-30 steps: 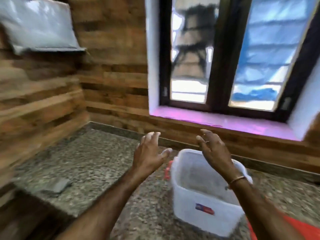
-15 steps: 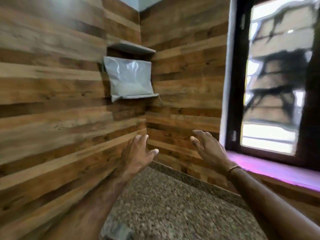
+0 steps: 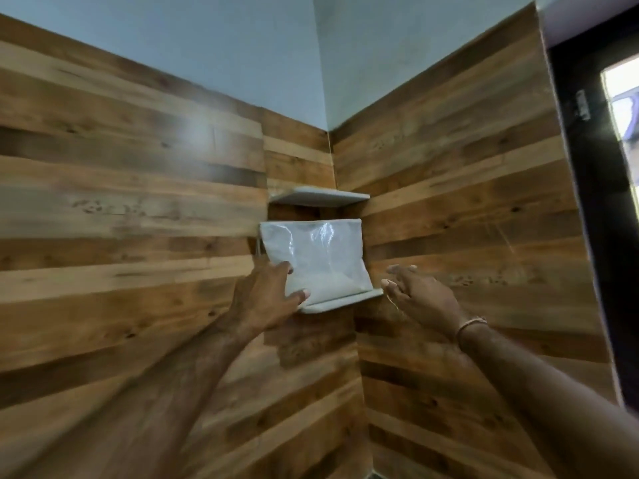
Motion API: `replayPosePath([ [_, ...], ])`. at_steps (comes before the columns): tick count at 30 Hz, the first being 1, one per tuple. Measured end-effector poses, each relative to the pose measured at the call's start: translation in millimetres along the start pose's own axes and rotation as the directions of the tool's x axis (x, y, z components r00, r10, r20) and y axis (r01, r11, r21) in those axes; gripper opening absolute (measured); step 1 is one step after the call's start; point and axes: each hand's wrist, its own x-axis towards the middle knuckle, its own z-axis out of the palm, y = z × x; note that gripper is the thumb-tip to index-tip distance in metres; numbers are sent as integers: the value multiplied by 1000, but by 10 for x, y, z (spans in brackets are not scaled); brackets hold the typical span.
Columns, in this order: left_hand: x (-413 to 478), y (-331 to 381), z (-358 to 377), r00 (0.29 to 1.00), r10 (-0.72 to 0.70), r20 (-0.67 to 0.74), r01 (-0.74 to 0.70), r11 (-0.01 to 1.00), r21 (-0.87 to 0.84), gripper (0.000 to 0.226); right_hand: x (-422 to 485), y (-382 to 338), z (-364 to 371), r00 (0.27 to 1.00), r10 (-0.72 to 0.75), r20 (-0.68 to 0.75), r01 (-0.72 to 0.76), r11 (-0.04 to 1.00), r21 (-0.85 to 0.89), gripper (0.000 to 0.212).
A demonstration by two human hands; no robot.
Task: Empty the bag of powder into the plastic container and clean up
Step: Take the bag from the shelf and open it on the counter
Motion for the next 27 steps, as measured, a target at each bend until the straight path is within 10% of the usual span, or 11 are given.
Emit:
replayPosePath([
  [27, 3026, -1017, 1060, 937, 277, -215, -244, 955, 167, 43, 3576, -268, 1161, 993, 13, 118, 11, 980, -201, 49],
])
